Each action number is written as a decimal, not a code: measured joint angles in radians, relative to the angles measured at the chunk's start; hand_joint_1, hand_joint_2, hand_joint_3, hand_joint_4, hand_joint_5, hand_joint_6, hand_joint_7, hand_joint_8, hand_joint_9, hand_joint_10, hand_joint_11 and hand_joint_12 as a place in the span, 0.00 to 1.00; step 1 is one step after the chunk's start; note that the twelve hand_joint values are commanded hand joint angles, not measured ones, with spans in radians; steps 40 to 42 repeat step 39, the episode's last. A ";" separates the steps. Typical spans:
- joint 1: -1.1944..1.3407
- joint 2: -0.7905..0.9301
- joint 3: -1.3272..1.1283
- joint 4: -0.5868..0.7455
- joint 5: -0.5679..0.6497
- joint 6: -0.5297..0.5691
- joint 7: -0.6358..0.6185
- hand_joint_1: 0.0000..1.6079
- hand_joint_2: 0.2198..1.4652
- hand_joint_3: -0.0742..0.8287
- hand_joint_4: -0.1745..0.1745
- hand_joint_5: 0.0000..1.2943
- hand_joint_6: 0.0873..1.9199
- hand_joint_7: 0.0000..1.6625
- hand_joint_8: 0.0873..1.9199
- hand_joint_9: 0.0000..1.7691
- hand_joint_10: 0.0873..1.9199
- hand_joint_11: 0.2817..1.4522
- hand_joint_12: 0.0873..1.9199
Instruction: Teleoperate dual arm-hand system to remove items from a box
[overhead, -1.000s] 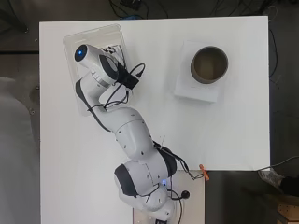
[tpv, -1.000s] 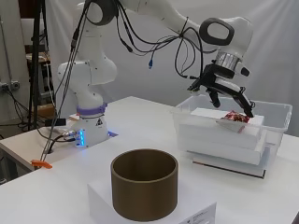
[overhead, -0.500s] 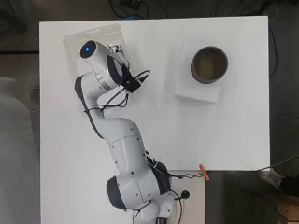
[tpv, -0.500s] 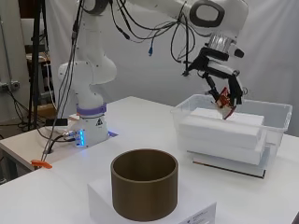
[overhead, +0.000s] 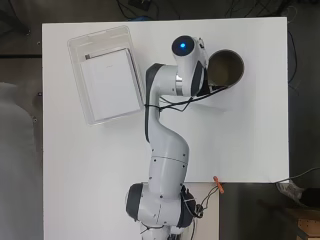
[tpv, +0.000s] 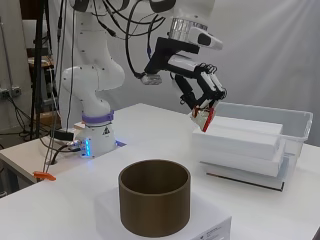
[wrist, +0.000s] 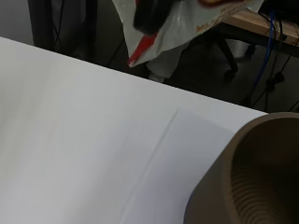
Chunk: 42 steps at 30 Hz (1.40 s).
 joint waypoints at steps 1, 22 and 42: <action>-0.003 0.018 -0.024 0.015 0.003 0.016 -0.011 0.82 0.83 0.08 0.00 0.53 0.80 0.39 0.60 0.44 0.76 0.27 0.79; 0.004 0.187 -0.185 0.133 -0.031 -0.169 0.141 0.02 0.40 0.08 0.54 0.01 0.00 0.01 0.00 0.07 0.02 0.11 0.00; 0.407 -0.119 -0.558 -0.055 0.101 -0.056 -0.005 0.00 0.51 0.07 0.51 0.17 0.00 0.19 0.00 0.27 0.00 0.18 0.00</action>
